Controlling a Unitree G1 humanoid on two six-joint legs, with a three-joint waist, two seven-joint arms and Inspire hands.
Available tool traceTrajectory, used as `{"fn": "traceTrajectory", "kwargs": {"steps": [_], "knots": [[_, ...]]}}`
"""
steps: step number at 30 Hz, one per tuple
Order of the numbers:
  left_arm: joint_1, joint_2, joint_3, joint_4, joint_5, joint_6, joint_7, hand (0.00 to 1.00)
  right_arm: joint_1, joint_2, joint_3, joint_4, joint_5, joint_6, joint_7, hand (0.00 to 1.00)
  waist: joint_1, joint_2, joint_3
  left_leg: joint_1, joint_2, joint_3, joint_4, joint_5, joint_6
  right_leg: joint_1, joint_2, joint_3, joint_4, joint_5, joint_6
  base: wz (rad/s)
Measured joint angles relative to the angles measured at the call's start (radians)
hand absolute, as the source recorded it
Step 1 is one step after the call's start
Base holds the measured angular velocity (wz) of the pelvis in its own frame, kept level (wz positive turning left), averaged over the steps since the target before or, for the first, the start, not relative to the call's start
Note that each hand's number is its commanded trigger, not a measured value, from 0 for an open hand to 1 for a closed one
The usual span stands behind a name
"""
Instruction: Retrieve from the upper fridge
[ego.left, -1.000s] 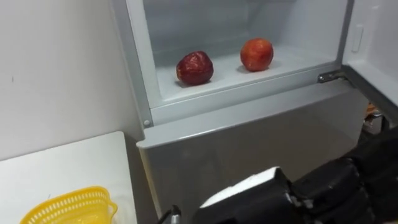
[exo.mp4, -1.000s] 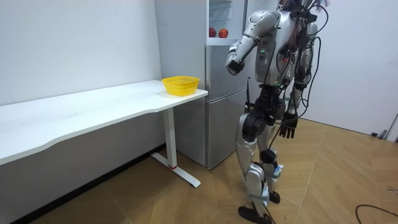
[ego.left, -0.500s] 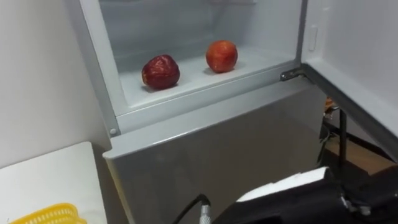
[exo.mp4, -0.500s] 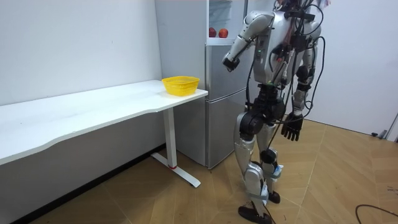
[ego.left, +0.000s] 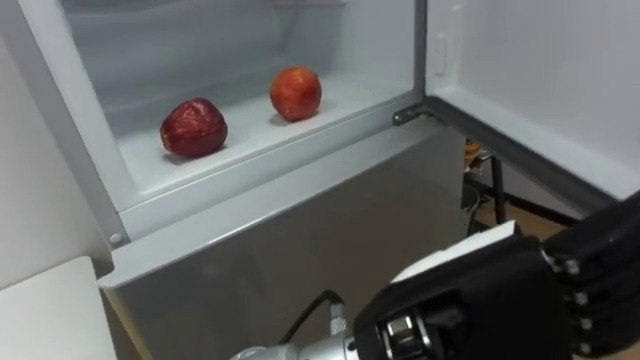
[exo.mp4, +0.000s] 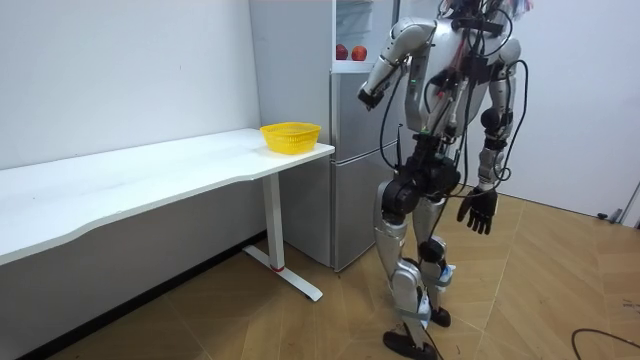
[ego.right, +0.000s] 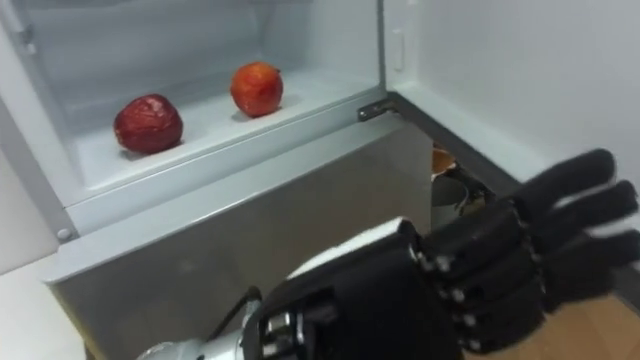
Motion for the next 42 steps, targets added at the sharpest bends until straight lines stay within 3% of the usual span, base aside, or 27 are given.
{"fn": "traceTrajectory", "kwargs": {"steps": [9,15,20,24,27,29,30,32,34,37,41,42], "knots": [[-0.084,0.019,0.025,0.054,0.0,0.001,0.026,0.0,-0.002,-0.002,-0.025,-0.008,0.0,0.003,0.012,0.0,0.023,0.0,0.0001,0.0,0.005,0.0,-0.001,0.0,0.0,-0.001,0.003,-0.009,0.001,0.001,-0.002,0.01],[-0.085,0.021,0.029,0.055,0.0,0.004,0.038,0.0,-0.005,-0.002,-0.025,-0.01,0.0,0.003,0.013,0.0,0.024,0.001,-0.0004,0.0,0.006,-0.001,-0.001,0.0,0.0,0.0,0.003,-0.01,0.0,0.002,-0.003,0.0],[-0.085,0.021,0.095,0.04,0.0,0.009,0.057,0.0,-0.004,-0.001,-0.065,-0.007,-0.001,0.002,0.003,0.0,0.026,0.0,-0.0004,0.001,0.006,-0.003,-0.005,0.0,-0.001,0.0,0.003,-0.012,0.001,0.002,-0.003,0.0],[-0.083,0.029,0.185,-0.027,0.014,0.008,0.109,0.0,0.012,-0.001,-0.065,-0.008,-0.005,0.0,-0.029,0.0,0.058,-0.002,-0.0002,0.001,0.006,-0.021,-0.007,0.0,-0.001,0.002,0.003,-0.023,0.005,0.002,-0.005,0.05],[-0.062,0.059,0.263,-0.144,0.079,0.0,0.162,0.0,0.043,0.001,-0.07,-0.01,-0.031,-0.003,-0.045,0.0,0.115,-0.012,-0.0039,0.001,0.005,-0.051,-0.016,0.003,-0.005,0.004,0.002,-0.049,0.011,-0.001,-0.009,0.18],[-0.007,0.078,0.343,-0.217,0.137,-0.013,0.189,0.0,0.061,0.008,-0.08,-0.012,-0.047,-0.003,-0.061,0.0,0.169,-0.021,-0.0082,0.004,0.005,-0.065,-0.019,0.004,-0.007,0.011,0.002,-0.087,0.015,-0.001,-0.01,0.14],[0.038,0.093,0.396,-0.255,0.178,-0.033,0.214,0.0,0.073,0.014,-0.09,-0.014,-0.051,-0.007,-0.073,0.0,0.196,-0.03,-0.0041,0.011,0.005,-0.093,-0.019,0.005,-0.008,0.021,0.0,-0.127,0.011,0.001,-0.013,0.35],[0.106,0.114,0.469,-0.277,0.258,-0.063,0.257,0.0,0.083,0.022,-0.119,-0.009,-0.063,-0.022,-0.08,0.0,0.238,-0.044,-0.0086,0.011,0.005,-0.112,-0.018,0.007,-0.012,0.036,-0.008,-0.168,-0.003,0.001,-0.019,0.47],[0.18,0.125,0.557,-0.304,0.341,-0.078,0.307,0.0,0.093,0.032,-0.144,-0.011,-0.072,-0.042,-0.094,0.0,0.276,-0.059,-0.0139,0.006,0.004,-0.133,-0.018,0.009,-0.015,0.038,-0.01,-0.189,-0.005,-0.003,-0.023,0.37],[0.252,0.149,0.755,-0.319,0.461,-0.095,0.424,0.0,0.112,0.062,-0.177,-0.024,-0.116,-0.068,-0.135,0.0,0.365,-0.077,-0.0215,-0.007,0.0,-0.191,-0.013,0.011,-0.019,0.056,-0.017,-0.245,-0.03,-0.003,-0.025,0.5],[0.291,0.149,0.916,-0.319,0.559,-0.157,0.586,0.0,0.12,0.067,-0.197,-0.036,-0.118,-0.08,-0.179,0.0,0.426,-0.069,-0.0223,-0.019,-0.011,-0.254,0.002,0.011,-0.019,0.08,-0.032,-0.304,-0.036,-0.004,-0.023,0.48],[0.317,0.148,0.962,-0.319,0.559,-0.171,0.635,0.0,0.119,0.071,-0.212,-0.044,-0.119,-0.083,-0.194,0.0,0.441,-0.062,-0.0192,-0.012,-0.014,-0.266,0.002,0.011,-0.018,0.092,-0.036,-0.319,-0.037,-0.005,-0.022,0.25]]}}
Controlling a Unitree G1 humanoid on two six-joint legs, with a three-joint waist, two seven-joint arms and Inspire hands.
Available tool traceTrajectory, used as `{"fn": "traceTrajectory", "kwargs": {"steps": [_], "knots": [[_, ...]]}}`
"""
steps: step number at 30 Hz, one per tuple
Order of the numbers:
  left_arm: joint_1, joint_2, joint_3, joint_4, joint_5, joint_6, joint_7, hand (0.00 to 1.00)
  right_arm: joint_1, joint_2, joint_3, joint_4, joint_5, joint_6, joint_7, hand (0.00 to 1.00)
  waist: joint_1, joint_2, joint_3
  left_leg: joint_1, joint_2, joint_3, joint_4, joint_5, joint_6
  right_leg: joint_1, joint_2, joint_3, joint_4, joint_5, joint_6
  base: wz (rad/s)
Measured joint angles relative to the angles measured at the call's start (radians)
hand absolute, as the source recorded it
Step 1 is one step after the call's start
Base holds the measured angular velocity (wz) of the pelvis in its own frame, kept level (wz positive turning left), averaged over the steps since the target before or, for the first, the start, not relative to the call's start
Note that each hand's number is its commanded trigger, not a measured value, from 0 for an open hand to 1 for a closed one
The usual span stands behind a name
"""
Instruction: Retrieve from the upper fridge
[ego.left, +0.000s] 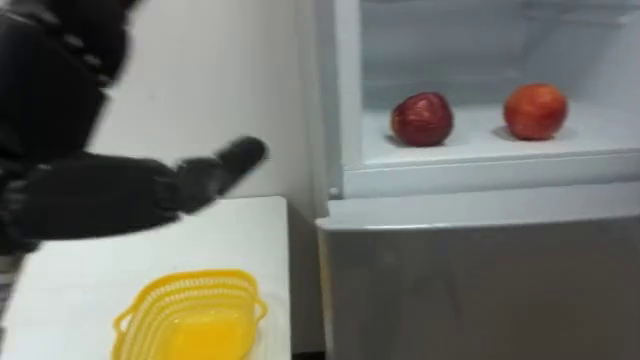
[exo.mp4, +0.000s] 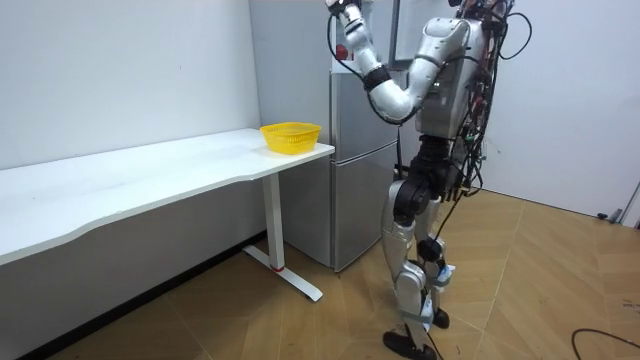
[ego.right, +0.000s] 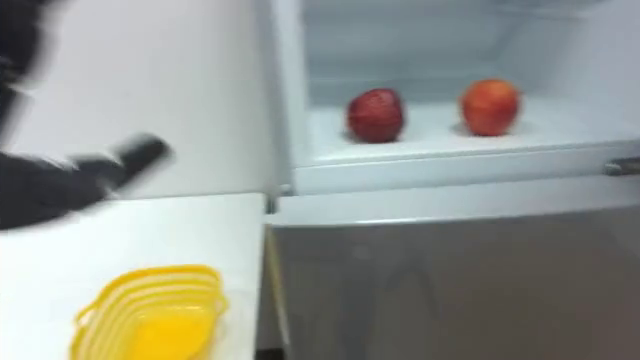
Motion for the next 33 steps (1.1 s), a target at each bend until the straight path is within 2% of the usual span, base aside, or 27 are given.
{"fn": "traceTrajectory", "kwargs": {"steps": [1,2,3,4,6,7,8,9,10,11,12,13,14,15,16,18,19,20,22,23,25,26,28,33], "knots": [[0.027,-0.003,0.047,0.002,-0.002,-0.011,0.049,0.0,0.0,0.002,-0.003,-0.008,-0.001,-0.008,-0.01,0.0,0.018,0.012,0.0041,0.006,-0.001,-0.004,0.0,0.0,0.0,0.009,-0.005,-0.014,0.0,-0.003,0.003,0.21],[0.045,-0.004,0.073,0.003,-0.002,-0.018,0.073,0.0,0.002,0.002,-0.004,-0.012,0.002,-0.014,-0.014,0.0,0.025,0.015,0.0033,0.009,-0.001,-0.005,0.0,0.0,0.0,0.013,-0.007,-0.021,0.0,-0.005,0.004,0.16],[0.094,-0.004,0.127,0.01,-0.002,-0.036,0.117,0.0,0.006,0.002,-0.008,-0.024,0.003,-0.019,-0.023,0.0,0.027,0.026,0.0051,0.014,-0.003,-0.013,0.0,0.0,0.0,0.021,-0.011,-0.025,-0.001,-0.008,0.006,0.18],[0.138,-0.004,0.175,0.028,-0.001,-0.046,0.158,0.0,0.012,0.002,-0.008,-0.034,0.002,-0.026,-0.029,0.0,0.032,0.029,0.0075,0.014,-0.013,-0.027,0.0,0.0,0.001,0.024,-0.014,-0.032,0.001,-0.015,0.007,0.22],[0.196,-0.005,0.225,0.067,0.006,-0.053,0.213,0.0,0.018,0.002,-0.009,-0.039,-0.002,-0.023,-0.032,0.0,0.037,0.041,0.0051,0.009,-0.02,-0.052,0.005,0.0,0.001,0.027,-0.019,-0.05,0.003,-0.022,0.009,0.31],[0.241,-0.008,0.237,0.098,0.011,-0.058,0.248,0.0,0.027,0.003,-0.008,-0.043,0.001,-0.021,-0.031,0.0,0.036,0.046,0.0083,0.007,-0.023,-0.06,0.01,0.0,0.002,0.03,-0.024,-0.064,0.005,-0.029,0.012,0.38],[0.271,-0.012,0.239,0.12,0.013,-0.068,0.26,0.0,0.033,0.003,-0.008,-0.047,0.001,-0.017,-0.031,0.0,0.042,0.048,0.0077,0.007,-0.026,-0.067,0.01,0.001,0.003,0.033,-0.027,-0.072,0.007,-0.032,0.012,0.35],[0.328,-0.033,0.239,0.159,0.015,-0.072,0.278,0.0,0.042,0.005,-0.008,-0.054,0.0,-0.01,-0.029,0.0,0.043,0.053,0.0076,0.007,-0.029,-0.079,0.011,0.002,0.005,0.034,-0.03,-0.078,0.01,-0.037,0.013,0.2],[0.389,-0.066,0.237,0.19,0.009,-0.067,0.291,0.0,0.046,0.007,-0.008,-0.055,0.003,-0.004,-0.026,0.0,0.049,0.055,0.0086,0.005,-0.029,-0.081,0.011,0.002,0.005,0.032,-0.032,-0.077,0.011,-0.037,0.012,0.13],[0.423,-0.082,0.237,0.214,0.001,-0.069,0.297,0.0,0.046,0.008,-0.008,-0.055,0.005,-0.002,-0.026,0.0,0.049,0.053,0.0086,0.005,-0.028,-0.082,0.011,0.002,0.005,0.031,-0.034,-0.079,0.011,-0.038,0.011,0.0],[0.481,-0.108,0.233,0.29,-0.014,-0.069,0.3,0.0,0.05,0.008,-0.008,-0.056,0.005,0.003,-0.026,0.0,0.05,0.052,0.0082,0.005,-0.029,-0.084,0.011,0.002,0.005,0.03,-0.037,-0.086,0.018,-0.043,0.01,0.04],[0.527,-0.136,0.228,0.381,-0.028,-0.054,0.303,0.0,0.058,0.009,-0.008,-0.065,0.011,0.014,-0.024,0.0,0.05,0.05,0.0066,0.006,-0.03,-0.086,0.011,0.002,0.005,0.03,-0.04,-0.091,0.023,-0.048,0.01,0.05],[0.543,-0.15,0.226,0.428,-0.034,-0.043,0.304,0.0,0.06,0.009,-0.008,-0.07,0.016,0.021,-0.022,0.0,0.051,0.047,0.0063,0.006,-0.03,-0.087,0.011,0.002,0.005,0.03,-0.04,-0.091,0.024,-0.049,0.01,0.03],[0.569,-0.172,0.216,0.537,-0.051,-0.031,0.31,0.0,0.068,0.01,-0.008,-0.077,0.018,0.031,-0.018,0.0,0.049,0.044,0.0067,0.005,-0.03,-0.088,0.011,0.002,0.005,0.029,-0.04,-0.09,0.024,-0.05,0.009,0.0],[0.587,-0.181,0.197,0.668,-0.064,-0.021,0.316,0.0,0.069,0.01,-0.009,-0.075,0.018,0.041,-0.008,0.0,0.048,0.036,0.0053,0.004,-0.031,-0.089,0.01,0.002,0.005,0.029,-0.04,-0.091,0.023,-0.051,0.009,0.0],[0.599,-0.206,0.179,0.827,-0.079,-0.002,0.32,0.0,0.071,0.014,-0.014,-0.075,0.018,0.044,0.009,0.0,0.048,0.026,0.0054,0.001,-0.031,-0.089,0.01,0.002,0.005,0.028,-0.04,-0.091,0.02,-0.051,0.009,0.0],[0.6,-0.218,0.164,0.918,-0.096,0.003,0.323,0.0,0.066,0.018,-0.026,-0.076,0.021,0.045,0.019,0.0,0.049,0.015,0.0022,0.0,-0.031,-0.088,0.01,0.002,0.005,0.027,-0.04,-0.09,0.021,-0.051,0.01,0.0],[0.599,-0.219,0.151,0.965,-0.102,0.004,0.322,0.0,0.066,0.018,-0.027,-0.076,0.024,0.046,0.022,0.0,0.05,0.011,0.0014,0.0,-0.031,-0.088,0.008,0.002,0.005,0.026,-0.04,-0.09,0.021,-0.052,0.01,0.04],[0.597,-0.219,0.087,1.135,-0.111,0.016,0.307,0.0,0.062,0.017,-0.055,-0.079,0.028,0.051,0.039,0.0,0.045,-0.005,0.0023,0.002,-0.032,-0.093,0.006,0.0,0.006,0.032,-0.038,-0.089,0.018,-0.051,0.011,0.04],[0.593,-0.219,0.068,1.178,-0.11,0.017,0.299,0.0,0.061,0.016,-0.06,-0.08,0.028,0.052,0.04,0.0,0.046,-0.006,0.0027,0.002,-0.031,-0.093,0.005,-0.001,0.008,0.032,-0.035,-0.087,0.019,-0.051,0.011,0.0],[0.571,-0.22,0.01,1.343,-0.109,0.033,0.259,0.0,0.057,0.013,-0.068,-0.094,0.046,0.052,0.042,0.0,0.045,-0.002,0.0018,0.006,-0.029,-0.089,-0.002,-0.005,0.011,0.032,-0.031,-0.078,0.02,-0.05,0.013,-0.09],[0.566,-0.22,-0.002,1.377,-0.109,0.033,0.248,0.0,0.056,0.013,-0.068,-0.093,0.048,0.051,0.042,0.0,0.043,-0.002,0.0016,0.008,-0.027,-0.088,-0.002,-0.005,0.011,0.033,-0.031,-0.078,0.02,-0.05,0.013,0.0],[0.555,-0.22,-0.073,1.485,-0.097,0.038,0.208,0.0,0.048,0.012,-0.068,-0.093,0.066,0.05,0.039,0.0,0.024,-0.001,0.0076,0.007,-0.028,-0.088,-0.002,-0.006,0.012,0.034,-0.033,-0.078,0.019,-0.049,0.014,0.0],[0.548,-0.227,-0.18,1.595,0.037,0.075,0.1,0.0,0.048,0.024,-0.065,-0.085,0.109,0.045,0.036,0.0,-0.021,0.008,0.0094,0.021,-0.03,-0.077,-0.012,-0.005,0.011,0.034,-0.03,-0.067,0.021,-0.049,0.014,-0.04]]}}
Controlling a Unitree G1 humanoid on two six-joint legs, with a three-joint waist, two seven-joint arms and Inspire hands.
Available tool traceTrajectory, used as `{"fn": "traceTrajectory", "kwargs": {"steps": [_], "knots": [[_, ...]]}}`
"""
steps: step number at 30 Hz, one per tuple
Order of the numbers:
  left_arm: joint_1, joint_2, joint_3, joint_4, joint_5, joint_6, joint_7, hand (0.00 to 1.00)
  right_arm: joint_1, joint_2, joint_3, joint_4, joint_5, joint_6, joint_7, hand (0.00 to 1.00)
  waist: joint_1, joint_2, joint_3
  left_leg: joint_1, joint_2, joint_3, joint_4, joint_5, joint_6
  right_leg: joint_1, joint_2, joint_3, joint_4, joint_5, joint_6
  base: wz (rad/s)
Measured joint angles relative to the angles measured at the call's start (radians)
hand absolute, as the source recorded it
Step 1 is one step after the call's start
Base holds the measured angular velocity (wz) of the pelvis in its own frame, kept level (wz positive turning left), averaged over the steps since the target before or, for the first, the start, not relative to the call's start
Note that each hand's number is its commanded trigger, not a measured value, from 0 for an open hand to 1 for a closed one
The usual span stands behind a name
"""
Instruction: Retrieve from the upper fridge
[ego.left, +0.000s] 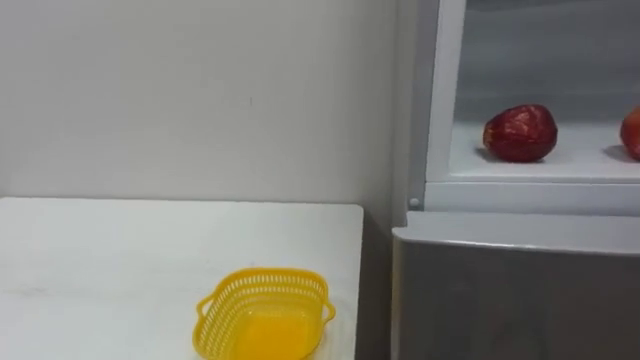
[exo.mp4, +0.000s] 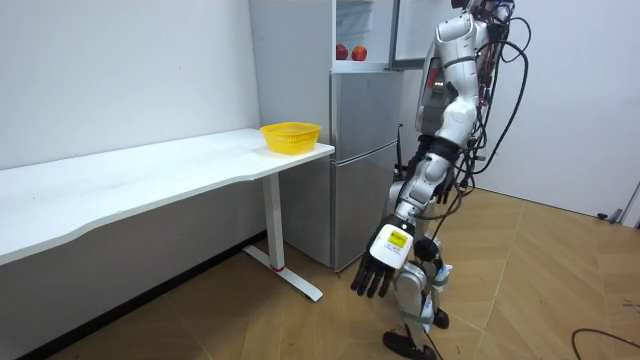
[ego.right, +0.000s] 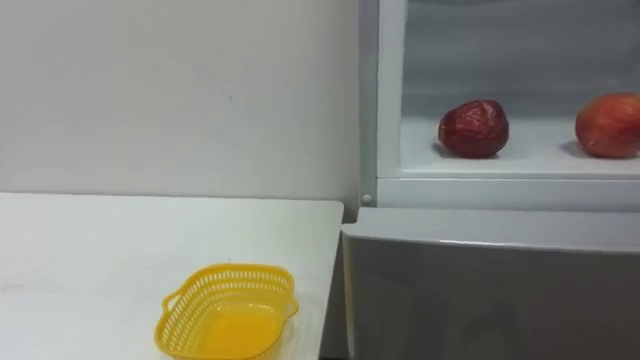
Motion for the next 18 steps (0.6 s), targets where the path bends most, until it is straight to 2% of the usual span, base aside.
{"fn": "traceTrajectory", "kwargs": {"steps": [2,4,8,10,11,13,17,18], "knots": [[-0.01,-0.001,-0.033,0.027,0.046,0.014,-0.037,0.0,-0.006,0.001,0.001,0.004,0.021,-0.004,-0.011,0.0,-0.015,-0.001,-0.0004,0.003,0.003,0.016,-0.006,0.001,-0.001,-0.001,0.001,0.012,0.0,0.0,-0.001,-0.21],[-0.027,-0.002,-0.079,0.032,0.131,0.029,-0.072,0.0,-0.012,0.001,0.011,-0.004,0.025,-0.005,-0.034,0.0,-0.038,-0.011,-0.0011,0.003,0.004,0.034,-0.006,0.0,-0.001,-0.006,0.003,0.026,0.0,0.0,-0.001,-0.19],[-0.072,-0.001,-0.138,0.04,0.189,0.031,-0.115,0.0,-0.02,0.008,0.021,-0.053,0.076,-0.013,-0.057,0.0,-0.044,-0.025,-0.0022,0.002,0.006,0.073,-0.008,0.0,-0.001,-0.029,0.008,0.069,0.012,0.0,0.0,-0.33],[-0.102,-0.002,-0.174,0.042,0.209,0.03,-0.132,0.0,-0.015,0.034,0.021,-0.139,0.134,-0.025,-0.085,0.0,-0.048,-0.032,0.0008,0.001,0.013,0.099,-0.012,0.0,-0.001,-0.048,0.015,0.103,0.019,0.0,0.001,-0.41],[-0.107,-0.003,-0.176,0.042,0.209,0.03,-0.136,0.0,-0.012,0.044,0.022,-0.167,0.137,-0.029,-0.091,0.0,-0.05,-0.036,-0.0001,0.0,0.013,0.108,-0.012,0.0,-0.001,-0.053,0.016,0.106,0.021,0.001,0.001,-0.39],[-0.124,0.006,-0.197,0.041,0.206,0.027,-0.137,0.0,0.001,0.069,0.053,-0.274,0.16,-0.05,-0.112,0.0,-0.071,-0.045,0.0015,-0.005,0.013,0.124,-0.012,0.0,-0.001,-0.062,0.02,0.123,0.019,0.006,-0.001,-0.23],[-0.141,0.002,-0.213,0.044,0.227,0.007,-0.14,0.0,0.021,0.075,0.101,-0.413,0.161,-0.074,-0.136,0.0,-0.087,-0.046,0.0017,-0.008,0.013,0.136,-0.012,0.0,-0.001,-0.073,0.02,0.13,0.02,0.01,0.0,-0.12],[-0.143,0.001,-0.216,0.043,0.247,0.003,-0.141,0.0,0.027,0.081,0.102,-0.467,0.159,-0.079,-0.137,0.0,-0.098,-0.049,-0.0007,-0.012,0.013,0.138,-0.012,0.0,-0.001,-0.077,0.02,0.13,0.02,0.011,0.001,0.0]]}}
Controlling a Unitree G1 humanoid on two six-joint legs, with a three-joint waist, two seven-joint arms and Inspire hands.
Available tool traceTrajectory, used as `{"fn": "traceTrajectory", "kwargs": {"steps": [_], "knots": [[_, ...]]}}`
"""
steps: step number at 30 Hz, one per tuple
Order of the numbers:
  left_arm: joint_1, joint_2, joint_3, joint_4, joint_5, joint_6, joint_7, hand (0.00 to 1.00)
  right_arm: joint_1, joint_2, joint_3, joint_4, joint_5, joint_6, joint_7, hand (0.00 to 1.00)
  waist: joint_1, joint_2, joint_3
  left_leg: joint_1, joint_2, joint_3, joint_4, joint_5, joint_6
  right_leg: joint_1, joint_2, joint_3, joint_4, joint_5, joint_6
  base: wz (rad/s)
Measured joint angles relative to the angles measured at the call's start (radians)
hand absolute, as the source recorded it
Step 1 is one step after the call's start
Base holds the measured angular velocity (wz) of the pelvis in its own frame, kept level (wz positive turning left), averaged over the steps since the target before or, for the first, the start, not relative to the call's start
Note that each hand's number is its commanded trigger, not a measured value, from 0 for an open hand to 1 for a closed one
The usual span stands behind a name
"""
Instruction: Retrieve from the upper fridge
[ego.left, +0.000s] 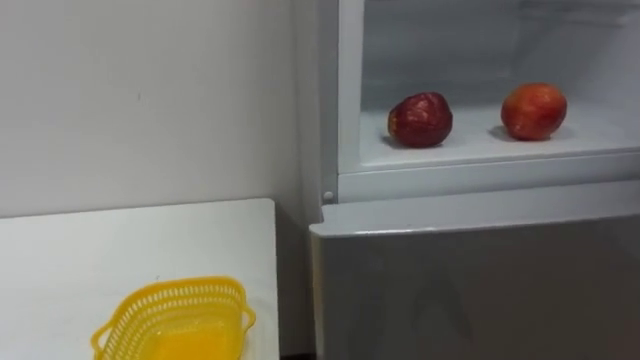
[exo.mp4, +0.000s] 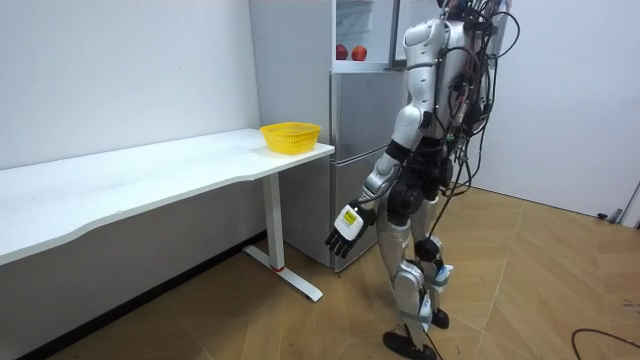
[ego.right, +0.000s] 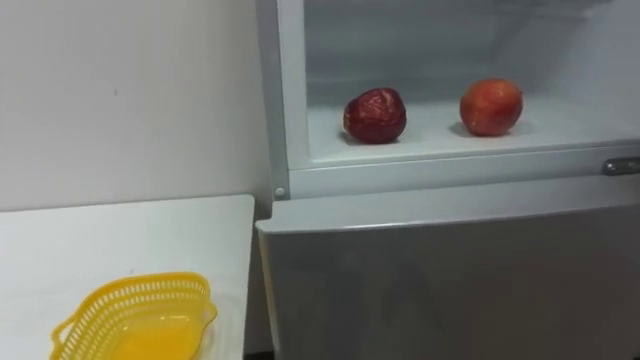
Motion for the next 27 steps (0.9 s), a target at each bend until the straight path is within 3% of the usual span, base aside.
{"fn": "traceTrajectory", "kwargs": {"steps": [6,7,13,20,24,27], "knots": [[0.003,-0.006,-0.015,0.004,0.03,-0.048,-0.007,0.0,0.082,0.011,0.009,-0.382,-0.032,-0.056,-0.012,0.0,-0.019,0.016,0.0002,-0.021,0.004,0.019,0.0,0.0,0.0,-0.032,0.003,0.008,0.009,0.003,-0.002,-0.08],[0.007,-0.006,-0.017,0.005,0.03,-0.061,-0.008,0.0,0.082,0.01,0.01,-0.447,-0.032,-0.068,-0.019,0.0,-0.022,0.019,0.0037,-0.022,0.005,0.023,0.0,0.0,0.0,-0.037,0.005,0.016,0.013,0.003,-0.003,-0.16],[0.007,0.009,-0.038,0.057,0.019,-0.119,-0.007,0.0,0.088,-0.005,0.059,-0.717,-0.076,-0.146,-0.115,0.0,-0.021,0.027,-0.0017,-0.022,0.009,0.024,-0.001,0.0,0.0,-0.043,0.014,0.033,0.015,0.006,-0.006,-0.08],[-0.015,0.016,-0.063,0.111,0.018,-0.153,0.007,0.0,0.071,-0.015,0.084,-0.892,-0.169,-0.17,-0.165,0.0,0.005,0.031,-0.003,-0.024,0.012,0.024,0.0,0.0,0.0,-0.047,0.016,0.026,0.018,0.009,-0.009,0.0],[-0.022,0.026,-0.065,0.152,0.019,-0.157,-0.011,0.0,-0.008,-0.017,0.092,-0.959,-0.269,-0.18,-0.2,0.0,0.014,0.033,-0.0028,-0.023,0.013,0.024,0.001,0.0,0.0,-0.047,0.017,0.025,0.025,0.011,-0.009,0.0],[-0.024,0.033,-0.084,0.167,0.022,-0.156,-0.011,0.0,-0.032,-0.038,0.112,-1.004,-0.327,-0.218,-0.245,0.0,0.034,0.032,-0.003,-0.023,0.013,0.023,0.002,0.0,0.0,-0.046,0.016,0.021,0.017,0.011,-0.008,0.04]]}}
